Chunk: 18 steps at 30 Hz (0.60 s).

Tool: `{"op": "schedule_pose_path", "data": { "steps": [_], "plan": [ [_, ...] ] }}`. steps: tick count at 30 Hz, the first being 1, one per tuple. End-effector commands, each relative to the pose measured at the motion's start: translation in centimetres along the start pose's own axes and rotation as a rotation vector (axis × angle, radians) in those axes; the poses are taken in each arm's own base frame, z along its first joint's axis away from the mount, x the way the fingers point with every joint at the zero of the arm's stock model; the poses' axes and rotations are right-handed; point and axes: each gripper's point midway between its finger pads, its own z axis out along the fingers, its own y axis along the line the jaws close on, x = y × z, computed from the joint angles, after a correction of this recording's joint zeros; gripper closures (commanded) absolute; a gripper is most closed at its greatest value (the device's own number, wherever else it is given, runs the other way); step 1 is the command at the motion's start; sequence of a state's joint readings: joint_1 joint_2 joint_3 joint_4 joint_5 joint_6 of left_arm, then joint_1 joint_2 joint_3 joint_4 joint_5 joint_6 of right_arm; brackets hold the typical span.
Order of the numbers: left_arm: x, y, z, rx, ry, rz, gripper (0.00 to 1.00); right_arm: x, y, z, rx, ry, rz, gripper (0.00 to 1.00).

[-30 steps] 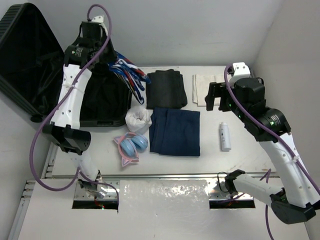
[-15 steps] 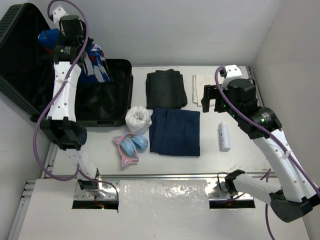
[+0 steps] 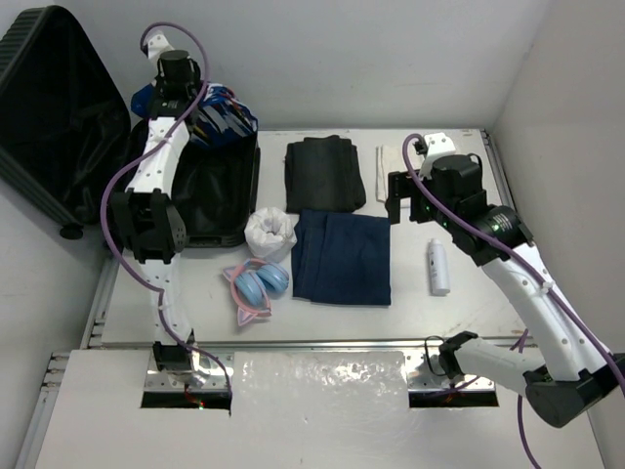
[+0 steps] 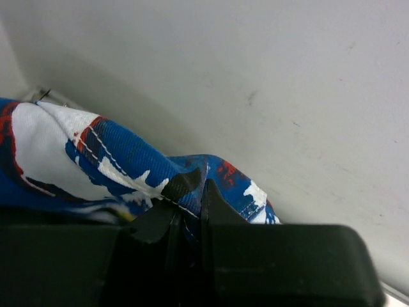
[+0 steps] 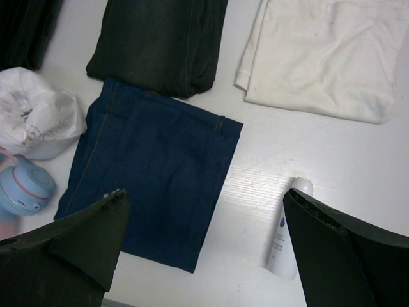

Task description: Pack the luggage

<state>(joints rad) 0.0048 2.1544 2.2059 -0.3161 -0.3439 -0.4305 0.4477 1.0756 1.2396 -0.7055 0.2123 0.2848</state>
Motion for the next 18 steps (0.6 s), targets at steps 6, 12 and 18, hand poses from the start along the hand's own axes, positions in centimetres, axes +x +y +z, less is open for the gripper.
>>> {"op": "schedule_pose_path", "data": {
  "steps": [6, 12, 18],
  "plan": [
    [-12.9, -4.8, -3.4, 0.207, -0.349, 0.033, 1.00, -0.3, 0.1, 0.7, -0.008, -0.018, -0.021, 0.01],
    [-12.2, -3.6, -4.3, 0.182, -0.375, 0.119, 1.00, 0.0, 0.7, 1.0, -0.041, -0.017, -0.014, 0.01],
    [-8.4, -2.3, -4.4, 0.205, -0.332, 0.145, 1.00, 0.8, 1.2, 1.0, -0.072, -0.016, -0.006, 0.01]
  ]
}}
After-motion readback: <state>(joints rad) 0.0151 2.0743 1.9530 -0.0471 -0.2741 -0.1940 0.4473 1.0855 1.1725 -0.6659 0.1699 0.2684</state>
